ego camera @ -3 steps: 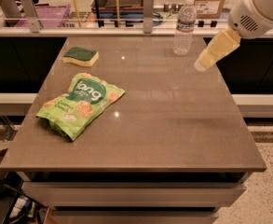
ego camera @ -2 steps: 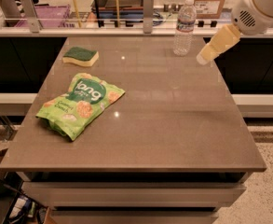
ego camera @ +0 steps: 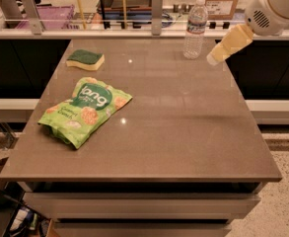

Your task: Move water bottle near green rice chip bag

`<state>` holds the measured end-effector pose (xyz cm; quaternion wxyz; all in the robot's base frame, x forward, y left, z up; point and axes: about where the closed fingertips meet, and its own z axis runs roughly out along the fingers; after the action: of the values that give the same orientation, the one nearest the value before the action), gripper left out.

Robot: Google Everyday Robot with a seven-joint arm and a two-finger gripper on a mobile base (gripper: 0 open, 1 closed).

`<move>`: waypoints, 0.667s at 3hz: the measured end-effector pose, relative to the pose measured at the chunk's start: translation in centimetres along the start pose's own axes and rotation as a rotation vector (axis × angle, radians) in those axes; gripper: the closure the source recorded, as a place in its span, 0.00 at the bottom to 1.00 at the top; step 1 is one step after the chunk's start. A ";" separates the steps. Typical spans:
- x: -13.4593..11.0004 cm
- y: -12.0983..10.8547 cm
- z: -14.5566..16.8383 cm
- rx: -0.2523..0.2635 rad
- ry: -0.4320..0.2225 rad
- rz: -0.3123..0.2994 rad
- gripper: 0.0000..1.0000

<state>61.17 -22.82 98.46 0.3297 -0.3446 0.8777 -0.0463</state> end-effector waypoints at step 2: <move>-4.2 -2.9 3.3 0.038 -0.215 0.092 0.00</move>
Offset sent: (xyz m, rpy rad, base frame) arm 0.1020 0.0139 0.0097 0.2717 -0.2810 -0.0430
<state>67.10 -21.86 99.12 0.4302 -0.3006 0.8512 -0.0104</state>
